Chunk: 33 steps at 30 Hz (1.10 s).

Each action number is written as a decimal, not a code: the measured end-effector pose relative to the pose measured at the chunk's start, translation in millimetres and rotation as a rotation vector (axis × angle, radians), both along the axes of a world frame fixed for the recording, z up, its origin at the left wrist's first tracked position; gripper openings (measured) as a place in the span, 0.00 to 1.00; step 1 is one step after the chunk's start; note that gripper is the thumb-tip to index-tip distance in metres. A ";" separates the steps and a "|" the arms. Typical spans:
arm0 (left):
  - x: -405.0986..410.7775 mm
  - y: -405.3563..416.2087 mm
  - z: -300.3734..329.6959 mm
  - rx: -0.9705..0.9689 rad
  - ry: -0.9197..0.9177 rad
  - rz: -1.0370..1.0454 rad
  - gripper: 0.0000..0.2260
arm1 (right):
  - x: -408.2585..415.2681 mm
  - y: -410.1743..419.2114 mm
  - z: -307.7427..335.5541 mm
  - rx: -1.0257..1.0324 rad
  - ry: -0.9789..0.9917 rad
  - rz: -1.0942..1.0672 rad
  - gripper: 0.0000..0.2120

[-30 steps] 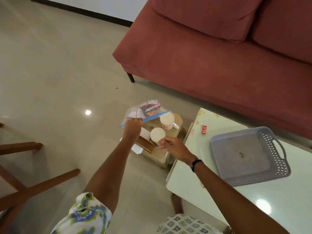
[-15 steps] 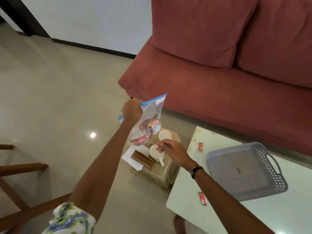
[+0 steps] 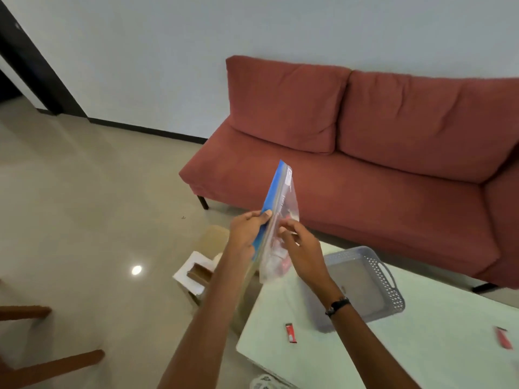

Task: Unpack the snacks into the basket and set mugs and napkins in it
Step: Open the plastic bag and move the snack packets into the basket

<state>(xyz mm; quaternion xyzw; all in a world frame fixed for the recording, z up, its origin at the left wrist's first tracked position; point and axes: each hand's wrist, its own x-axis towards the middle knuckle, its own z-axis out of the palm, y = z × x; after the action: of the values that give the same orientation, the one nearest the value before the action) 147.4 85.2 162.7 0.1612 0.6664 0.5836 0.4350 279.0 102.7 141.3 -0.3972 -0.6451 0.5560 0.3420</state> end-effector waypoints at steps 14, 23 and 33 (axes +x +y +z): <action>280.6 -39.7 -21.9 -0.117 -0.385 -0.242 0.07 | 267.7 -43.7 -5.9 -0.254 -0.030 -0.168 0.14; 329.2 -56.7 -21.3 -0.131 -0.382 -0.222 0.18 | 314.2 -69.0 -2.4 -0.145 -0.144 -0.146 0.04; 330.4 -70.9 -26.9 -0.060 -0.263 -0.279 0.08 | 309.1 -46.0 26.5 -0.437 -0.115 -0.093 0.17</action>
<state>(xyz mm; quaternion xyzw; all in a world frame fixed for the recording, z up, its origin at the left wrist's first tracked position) 477.8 14.3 135.9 0.1612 0.5923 0.5135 0.5996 588.2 56.8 167.8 -0.5221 -0.5086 0.6427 0.2357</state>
